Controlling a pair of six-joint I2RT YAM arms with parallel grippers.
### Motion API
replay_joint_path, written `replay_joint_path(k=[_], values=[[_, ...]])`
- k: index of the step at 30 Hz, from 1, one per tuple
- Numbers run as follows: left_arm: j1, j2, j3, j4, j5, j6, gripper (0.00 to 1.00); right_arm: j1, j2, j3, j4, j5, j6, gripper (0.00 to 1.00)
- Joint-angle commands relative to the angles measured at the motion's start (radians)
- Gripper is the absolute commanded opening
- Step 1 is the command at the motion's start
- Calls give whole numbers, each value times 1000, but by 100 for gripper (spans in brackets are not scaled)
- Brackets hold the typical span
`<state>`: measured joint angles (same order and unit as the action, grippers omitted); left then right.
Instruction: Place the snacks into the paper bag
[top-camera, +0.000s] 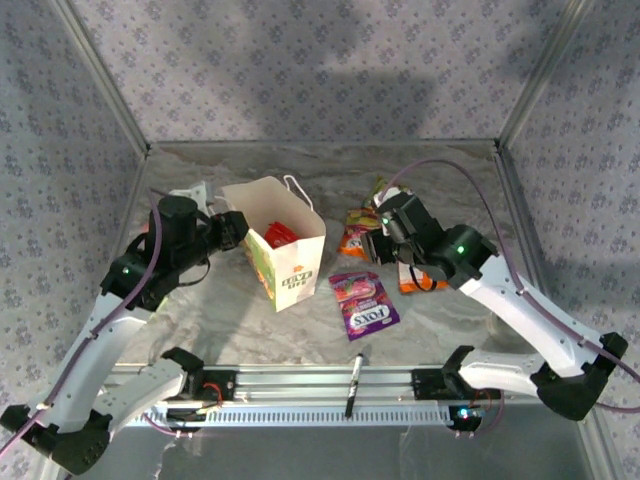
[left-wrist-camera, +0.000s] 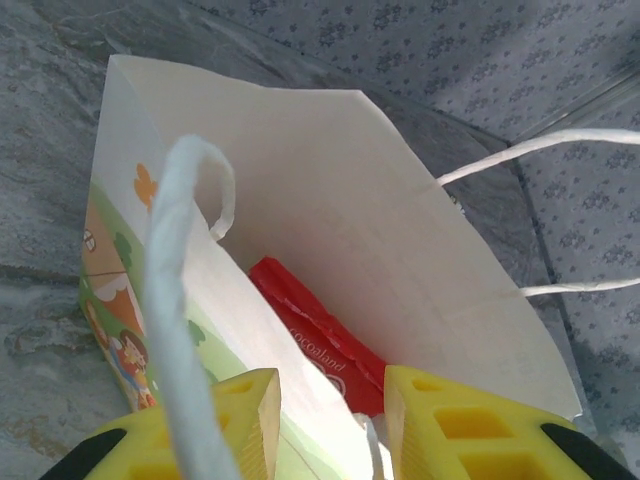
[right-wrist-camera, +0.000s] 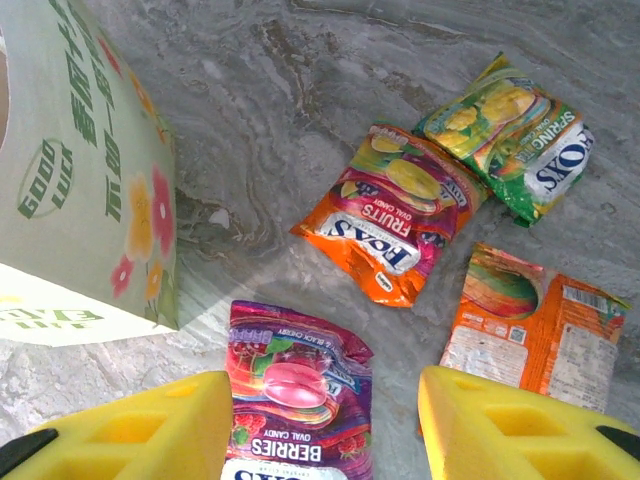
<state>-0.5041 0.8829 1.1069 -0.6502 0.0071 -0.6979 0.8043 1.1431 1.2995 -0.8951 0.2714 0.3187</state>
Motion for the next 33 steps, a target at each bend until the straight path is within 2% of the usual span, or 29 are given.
replay_joint_path(k=[1, 6, 15, 19, 22, 29, 33], values=[[5, 13, 46, 33, 19, -15, 33, -10, -8, -7, 25, -23, 12, 54], [5, 53, 83, 19, 12, -13, 33, -17, -4, -18, 32, -47, 7, 54], [6, 62, 94, -12, 6, -4, 19, -42, -17, -80, -33, -101, 37, 57], [5, 35, 78, -19, -4, 12, 18, -73, -46, -174, -49, -208, 68, 62], [7, 14, 67, -23, -24, 25, 16, -120, -57, -239, -53, -285, 95, 60], [9, 1, 42, -38, -25, 39, 9, -216, -142, -383, -26, -408, 170, 65], [10, 2, 32, -34, -19, 39, 8, -245, -158, -460, -13, -428, 200, 68]])
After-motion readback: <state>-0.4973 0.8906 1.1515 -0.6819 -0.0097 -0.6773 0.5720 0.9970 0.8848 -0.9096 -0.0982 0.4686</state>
